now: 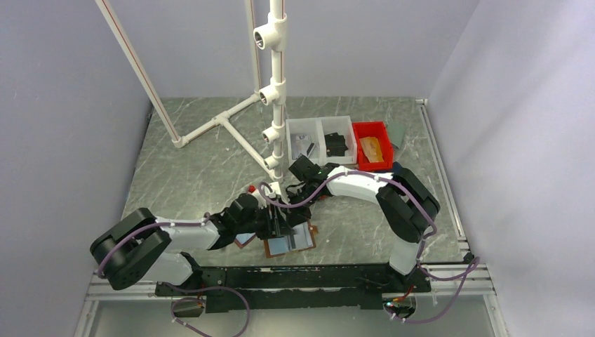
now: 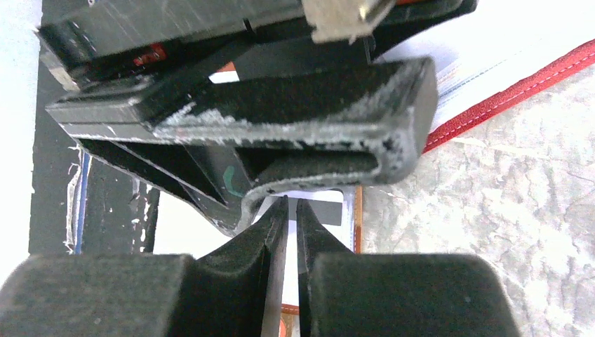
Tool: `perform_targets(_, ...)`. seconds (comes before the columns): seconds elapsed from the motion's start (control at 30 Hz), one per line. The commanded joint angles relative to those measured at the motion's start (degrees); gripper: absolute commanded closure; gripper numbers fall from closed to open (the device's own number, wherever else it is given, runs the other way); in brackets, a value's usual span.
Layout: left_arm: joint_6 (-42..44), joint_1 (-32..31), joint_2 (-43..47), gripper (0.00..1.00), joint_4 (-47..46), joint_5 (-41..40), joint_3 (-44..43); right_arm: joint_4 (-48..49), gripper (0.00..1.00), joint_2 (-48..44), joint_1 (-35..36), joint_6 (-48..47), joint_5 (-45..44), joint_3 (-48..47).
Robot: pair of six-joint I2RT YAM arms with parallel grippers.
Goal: Take the credit cards out of the card holder
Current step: Remove the credit card from the card holder.
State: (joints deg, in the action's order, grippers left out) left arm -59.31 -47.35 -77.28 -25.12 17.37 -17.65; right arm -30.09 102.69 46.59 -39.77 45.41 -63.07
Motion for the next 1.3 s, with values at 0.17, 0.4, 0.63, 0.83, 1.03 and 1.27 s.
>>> perform_targets(0.17, 1.3, 0.9, 6.9, 0.45, 6.8, -3.0, 1.1, 1.3, 0.87, 0.9, 0.3, 0.4, -0.1, -1.9)
perform_targets(0.4, 1.0, 1.8, 6.9, 0.61, 5.9, -1.6, 1.8, 1.1, 0.86, 0.9, 0.3, 0.4, -0.2, -2.1)
perform_targets(0.63, 0.5, 2.6, 9.1, 0.62, 7.4, -1.5, 2.8, 0.7, 0.86, 0.8, 0.3, 0.1, 0.1, -2.1)
perform_targets(0.83, 0.8, 3.2, 12.8, 0.65, 10.3, -1.9, 3.3, 0.3, 0.85, 0.7, 0.4, 0.1, 0.4, -2.3)
perform_targets(1.03, 0.8, 3.6, 12.2, 0.91, 8.3, -1.4, 4.6, -0.4, 0.84, 0.5, 0.3, -0.2, 1.4, -2.7)
perform_targets(1.27, 6.9, 3.9, 14.1, 1.00, 3.8, 0.0, 5.7, -6.5, 0.78, -2.1, 0.0, -3.9, 6.4, -5.2)
